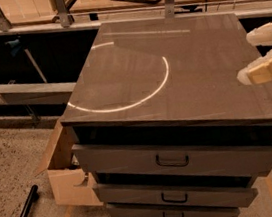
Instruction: Pick green can from white bowl and place on counter
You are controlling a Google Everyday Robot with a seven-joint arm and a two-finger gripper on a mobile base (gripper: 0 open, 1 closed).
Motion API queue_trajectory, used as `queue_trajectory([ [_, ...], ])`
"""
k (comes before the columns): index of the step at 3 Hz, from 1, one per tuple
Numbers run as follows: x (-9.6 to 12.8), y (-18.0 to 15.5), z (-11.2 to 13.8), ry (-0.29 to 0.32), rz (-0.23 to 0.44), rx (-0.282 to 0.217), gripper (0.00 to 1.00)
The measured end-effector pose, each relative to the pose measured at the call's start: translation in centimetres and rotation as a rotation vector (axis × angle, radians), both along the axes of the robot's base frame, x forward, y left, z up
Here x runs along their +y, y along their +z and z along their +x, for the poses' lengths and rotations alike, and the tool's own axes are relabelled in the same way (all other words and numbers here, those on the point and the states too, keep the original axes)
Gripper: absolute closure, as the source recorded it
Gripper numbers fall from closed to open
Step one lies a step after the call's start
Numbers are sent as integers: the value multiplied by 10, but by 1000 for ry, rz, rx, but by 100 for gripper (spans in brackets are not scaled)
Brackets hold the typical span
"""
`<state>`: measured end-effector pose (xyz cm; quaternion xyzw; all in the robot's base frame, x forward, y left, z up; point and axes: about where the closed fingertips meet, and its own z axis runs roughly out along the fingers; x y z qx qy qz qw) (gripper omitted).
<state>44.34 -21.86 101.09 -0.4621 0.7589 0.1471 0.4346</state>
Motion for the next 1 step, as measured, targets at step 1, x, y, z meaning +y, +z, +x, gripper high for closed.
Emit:
queue_trajectory([
  [1,2,1,0,3,-2,-2,14],
])
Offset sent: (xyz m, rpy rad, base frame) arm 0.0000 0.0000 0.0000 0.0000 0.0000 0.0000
